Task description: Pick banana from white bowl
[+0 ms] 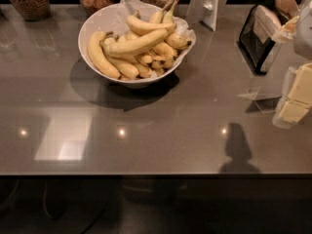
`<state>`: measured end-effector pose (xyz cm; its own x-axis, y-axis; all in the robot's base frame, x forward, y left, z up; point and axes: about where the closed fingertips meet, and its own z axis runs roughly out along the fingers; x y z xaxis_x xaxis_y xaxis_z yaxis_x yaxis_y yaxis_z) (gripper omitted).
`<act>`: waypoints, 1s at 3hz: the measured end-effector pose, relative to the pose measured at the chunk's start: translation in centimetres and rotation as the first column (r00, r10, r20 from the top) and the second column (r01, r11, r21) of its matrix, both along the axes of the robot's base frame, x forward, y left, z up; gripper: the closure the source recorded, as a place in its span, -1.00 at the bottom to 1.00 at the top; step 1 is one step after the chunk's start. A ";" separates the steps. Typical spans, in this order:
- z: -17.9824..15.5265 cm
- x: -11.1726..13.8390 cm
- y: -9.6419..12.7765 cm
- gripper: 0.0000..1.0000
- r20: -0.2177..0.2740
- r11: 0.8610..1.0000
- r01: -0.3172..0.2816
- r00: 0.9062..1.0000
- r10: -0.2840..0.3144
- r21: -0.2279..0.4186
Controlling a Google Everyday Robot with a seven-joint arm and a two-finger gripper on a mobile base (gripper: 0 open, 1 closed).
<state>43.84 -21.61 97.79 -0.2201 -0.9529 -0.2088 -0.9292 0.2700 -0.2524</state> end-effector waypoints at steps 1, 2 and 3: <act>0.3 0.1 0.3 -1.00 0.015 1.000 -0.007 1.000 0.007 0.009; 0.7 1.3 2.4 -1.00 0.046 0.996 -0.052 0.998 0.048 0.074; 1.3 3.4 6.5 -1.00 0.082 0.978 -0.137 0.989 0.126 0.155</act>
Offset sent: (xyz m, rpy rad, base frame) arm 0.0294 0.0539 0.0101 0.1767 -0.0702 0.1153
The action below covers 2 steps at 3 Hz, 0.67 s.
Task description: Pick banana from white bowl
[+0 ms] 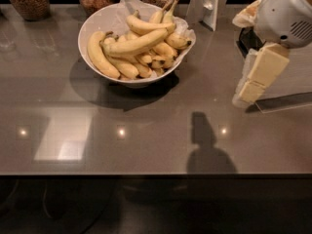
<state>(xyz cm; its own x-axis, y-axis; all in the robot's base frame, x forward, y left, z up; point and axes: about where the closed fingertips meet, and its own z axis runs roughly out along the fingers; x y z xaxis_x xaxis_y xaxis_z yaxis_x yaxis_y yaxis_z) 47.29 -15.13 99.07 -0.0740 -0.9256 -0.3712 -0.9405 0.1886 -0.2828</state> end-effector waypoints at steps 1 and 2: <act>0.7 2.4 4.2 -1.00 0.029 0.993 -0.087 0.996 0.085 0.075; 1.0 4.8 8.1 -1.00 0.075 0.977 -0.172 0.984 0.164 0.126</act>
Offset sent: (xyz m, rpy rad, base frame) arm 0.0785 0.1243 0.0133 0.2026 -0.1096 0.2657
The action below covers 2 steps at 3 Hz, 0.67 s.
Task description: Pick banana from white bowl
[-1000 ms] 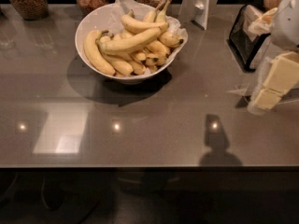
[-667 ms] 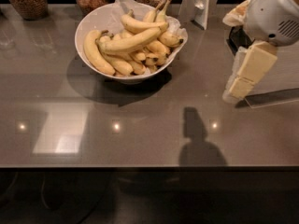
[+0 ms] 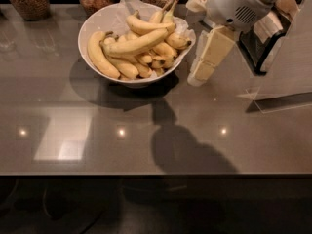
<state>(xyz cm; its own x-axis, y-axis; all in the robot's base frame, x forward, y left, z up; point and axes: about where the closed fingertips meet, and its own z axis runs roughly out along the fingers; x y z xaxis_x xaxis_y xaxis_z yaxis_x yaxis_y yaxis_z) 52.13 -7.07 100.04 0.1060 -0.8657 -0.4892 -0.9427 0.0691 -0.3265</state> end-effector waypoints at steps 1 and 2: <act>0.0 2.6 3.6 -1.00 0.052 0.996 -0.064 0.997 0.061 0.055; 0.0 2.6 3.6 -1.00 0.052 0.996 -0.064 0.997 0.061 0.055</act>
Offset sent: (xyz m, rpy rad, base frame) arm 0.0220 0.0318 -0.0002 0.0492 -0.0412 0.0576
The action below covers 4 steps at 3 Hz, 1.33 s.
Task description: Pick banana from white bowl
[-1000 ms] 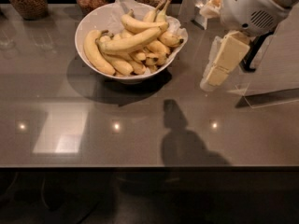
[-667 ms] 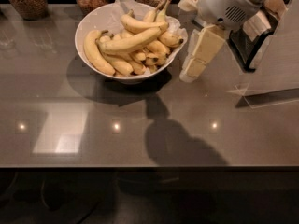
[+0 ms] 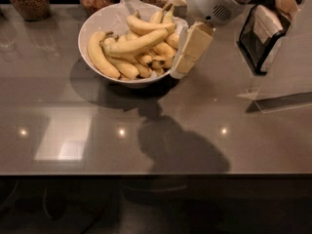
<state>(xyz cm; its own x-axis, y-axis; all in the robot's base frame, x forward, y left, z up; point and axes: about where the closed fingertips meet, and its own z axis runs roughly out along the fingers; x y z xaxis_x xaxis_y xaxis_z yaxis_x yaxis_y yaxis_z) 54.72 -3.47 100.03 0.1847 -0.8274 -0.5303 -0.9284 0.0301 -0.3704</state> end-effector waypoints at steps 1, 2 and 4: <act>0.1 1.6 1.1 -1.00 0.044 1.000 -0.014 0.999 0.014 0.010; 0.2 3.9 3.7 -1.00 0.085 0.997 -0.065 0.994 0.062 0.035; -1.7 7.5 7.3 -0.12 0.075 0.989 -0.131 0.989 0.126 0.072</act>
Offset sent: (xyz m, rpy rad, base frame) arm 0.0700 0.0677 0.0025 0.0745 -0.1325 0.1199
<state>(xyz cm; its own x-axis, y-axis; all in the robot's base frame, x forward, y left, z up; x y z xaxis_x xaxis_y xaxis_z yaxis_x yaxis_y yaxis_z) 62.25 3.83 98.31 0.3262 -0.7520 -0.5727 -0.8980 -0.0574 -0.4362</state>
